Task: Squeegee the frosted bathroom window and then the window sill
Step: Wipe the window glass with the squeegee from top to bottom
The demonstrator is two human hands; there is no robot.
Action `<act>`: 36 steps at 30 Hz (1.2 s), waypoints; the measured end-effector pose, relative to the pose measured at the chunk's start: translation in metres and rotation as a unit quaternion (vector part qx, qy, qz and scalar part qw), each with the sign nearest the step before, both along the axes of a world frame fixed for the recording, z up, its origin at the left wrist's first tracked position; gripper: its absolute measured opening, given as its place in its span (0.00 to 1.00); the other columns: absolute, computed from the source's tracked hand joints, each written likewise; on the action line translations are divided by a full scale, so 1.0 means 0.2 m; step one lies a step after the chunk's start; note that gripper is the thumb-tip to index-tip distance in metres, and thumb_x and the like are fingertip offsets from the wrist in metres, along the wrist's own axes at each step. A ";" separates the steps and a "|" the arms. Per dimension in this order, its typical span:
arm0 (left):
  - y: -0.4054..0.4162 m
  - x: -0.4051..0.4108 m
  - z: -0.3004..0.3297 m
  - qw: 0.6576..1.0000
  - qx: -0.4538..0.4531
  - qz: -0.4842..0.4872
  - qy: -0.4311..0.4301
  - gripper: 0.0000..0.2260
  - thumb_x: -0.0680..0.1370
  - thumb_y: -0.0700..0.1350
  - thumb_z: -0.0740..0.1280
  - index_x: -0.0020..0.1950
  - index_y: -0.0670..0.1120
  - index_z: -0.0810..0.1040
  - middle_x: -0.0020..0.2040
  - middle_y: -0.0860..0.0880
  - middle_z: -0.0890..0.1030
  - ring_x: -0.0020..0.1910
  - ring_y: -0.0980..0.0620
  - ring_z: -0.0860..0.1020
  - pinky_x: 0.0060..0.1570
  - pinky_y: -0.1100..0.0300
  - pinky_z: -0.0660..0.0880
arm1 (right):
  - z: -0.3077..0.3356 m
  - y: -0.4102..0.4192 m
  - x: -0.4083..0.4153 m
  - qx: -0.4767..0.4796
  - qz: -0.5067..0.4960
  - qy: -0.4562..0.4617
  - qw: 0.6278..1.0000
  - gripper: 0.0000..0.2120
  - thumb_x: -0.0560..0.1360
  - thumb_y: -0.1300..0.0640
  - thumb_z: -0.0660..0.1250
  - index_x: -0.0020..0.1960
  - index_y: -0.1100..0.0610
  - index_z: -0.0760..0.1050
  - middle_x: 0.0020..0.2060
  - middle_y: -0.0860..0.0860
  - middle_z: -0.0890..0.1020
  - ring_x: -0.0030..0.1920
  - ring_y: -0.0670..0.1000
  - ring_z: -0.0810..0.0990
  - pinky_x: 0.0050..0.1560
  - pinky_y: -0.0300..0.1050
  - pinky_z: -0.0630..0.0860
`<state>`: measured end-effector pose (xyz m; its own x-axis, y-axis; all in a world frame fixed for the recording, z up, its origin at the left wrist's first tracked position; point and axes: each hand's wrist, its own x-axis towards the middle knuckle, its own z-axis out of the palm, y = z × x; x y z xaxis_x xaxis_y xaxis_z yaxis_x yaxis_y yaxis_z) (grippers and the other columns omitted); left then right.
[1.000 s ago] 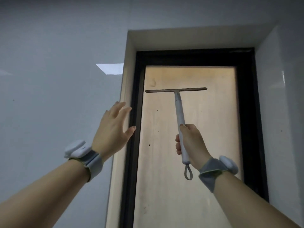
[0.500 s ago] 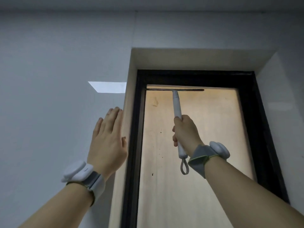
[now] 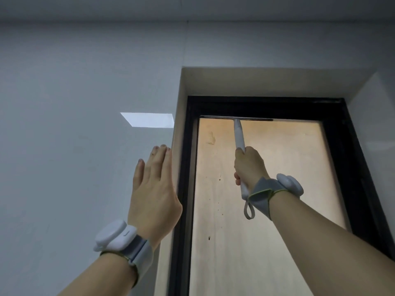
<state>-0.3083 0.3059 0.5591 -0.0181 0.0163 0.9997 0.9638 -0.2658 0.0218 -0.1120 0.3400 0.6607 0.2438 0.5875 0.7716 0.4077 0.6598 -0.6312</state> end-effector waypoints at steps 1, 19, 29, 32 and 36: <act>0.00 0.00 0.00 1.000 0.001 0.004 0.000 0.39 0.71 0.32 0.64 0.80 0.42 0.53 0.81 0.45 0.56 0.81 0.48 0.50 0.79 0.46 0.47 | 0.00 0.00 0.01 0.002 -0.003 -0.004 1.000 0.16 0.84 0.52 0.50 0.60 0.62 0.69 0.38 0.56 0.74 0.30 0.54 0.72 0.27 0.44 0.71; 0.01 0.00 -0.01 1.000 -0.008 0.013 0.002 0.36 0.76 0.36 0.62 0.81 0.43 0.50 0.82 0.46 0.54 0.81 0.49 0.49 0.79 0.45 0.50 | -0.08 0.04 0.02 0.030 -0.020 -0.010 0.999 0.12 0.83 0.51 0.51 0.57 0.58 0.68 0.40 0.55 0.75 0.28 0.53 0.75 0.29 0.45 0.75; 0.00 -0.01 0.00 1.000 -0.012 0.013 0.003 0.36 0.76 0.36 0.63 0.81 0.44 0.50 0.82 0.46 0.54 0.81 0.49 0.49 0.79 0.45 0.51 | -0.22 0.04 0.06 0.006 0.006 -0.028 1.000 0.11 0.83 0.50 0.51 0.54 0.55 0.68 0.37 0.56 0.75 0.29 0.52 0.73 0.26 0.42 0.72; -0.01 0.00 -0.01 1.000 -0.017 0.010 -0.002 0.36 0.76 0.35 0.62 0.81 0.43 0.50 0.82 0.46 0.53 0.81 0.49 0.48 0.79 0.46 0.49 | -0.26 -0.01 0.07 -0.008 0.022 -0.034 0.999 0.10 0.83 0.51 0.52 0.51 0.55 0.68 0.37 0.55 0.74 0.29 0.52 0.72 0.25 0.40 0.72; -0.02 0.02 -0.01 1.000 -0.020 0.013 -0.013 0.38 0.73 0.31 0.64 0.81 0.42 0.52 0.82 0.45 0.54 0.81 0.48 0.49 0.79 0.44 0.50 | -0.13 -0.06 0.11 0.007 0.007 -0.024 1.000 0.11 0.83 0.52 0.52 0.53 0.58 0.70 0.37 0.55 0.75 0.29 0.53 0.73 0.26 0.42 0.72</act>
